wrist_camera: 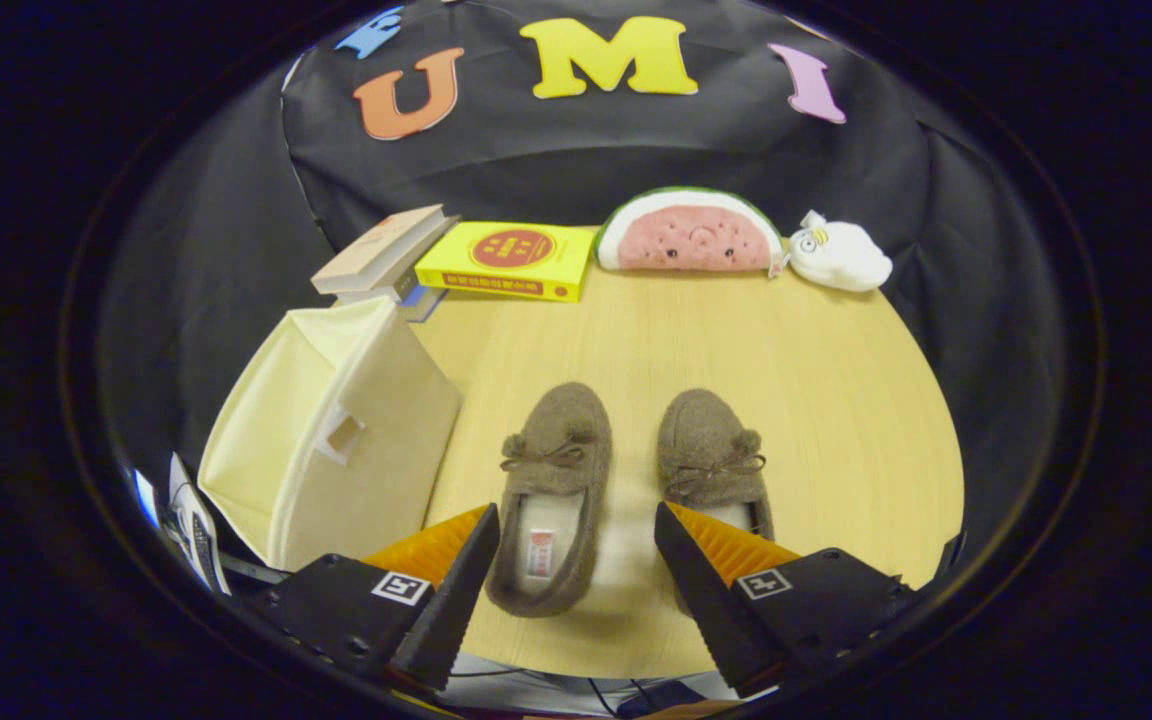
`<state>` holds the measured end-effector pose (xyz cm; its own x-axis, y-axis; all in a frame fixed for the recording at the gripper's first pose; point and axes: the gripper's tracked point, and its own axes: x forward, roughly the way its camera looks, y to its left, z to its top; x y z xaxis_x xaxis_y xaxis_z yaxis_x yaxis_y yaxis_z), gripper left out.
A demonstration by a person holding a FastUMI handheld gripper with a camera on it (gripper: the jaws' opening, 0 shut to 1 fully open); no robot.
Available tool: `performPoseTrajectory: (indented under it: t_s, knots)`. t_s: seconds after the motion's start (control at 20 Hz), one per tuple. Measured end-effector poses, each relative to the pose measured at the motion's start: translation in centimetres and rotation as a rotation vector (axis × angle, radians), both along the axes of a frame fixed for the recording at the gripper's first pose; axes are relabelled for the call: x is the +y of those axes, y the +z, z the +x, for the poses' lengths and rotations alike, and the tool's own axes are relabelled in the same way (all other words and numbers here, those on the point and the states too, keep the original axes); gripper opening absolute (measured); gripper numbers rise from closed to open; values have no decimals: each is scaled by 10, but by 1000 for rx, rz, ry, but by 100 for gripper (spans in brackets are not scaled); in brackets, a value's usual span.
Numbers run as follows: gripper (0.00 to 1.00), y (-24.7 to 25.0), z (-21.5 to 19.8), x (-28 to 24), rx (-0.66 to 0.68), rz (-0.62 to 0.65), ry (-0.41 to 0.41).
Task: Open the storage box then place both shoes into the box .Put the left shoe in first, then the right shoe, with the right side of both shoes facing outward in a uniform manner.
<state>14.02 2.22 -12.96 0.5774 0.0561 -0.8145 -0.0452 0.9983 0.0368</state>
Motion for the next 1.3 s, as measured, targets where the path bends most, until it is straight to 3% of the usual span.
performPoseTrajectory:
  t_s: [0.3, 0.6, 0.65, 0.75, 1.0, 1.3]
  knots:
    - [83, -53, 17, -8, 162, -25, 13]
    - [39, -84, 29, -5, 250, -26, 18]
    - [38, -88, 28, 1, 265, -6, 23]
    - [2, -86, 25, -1, 269, -5, 22]
    - [0, -69, 19, -2, 246, 34, -10]
    - [0, -6, 5, 13, 163, 88, -31]
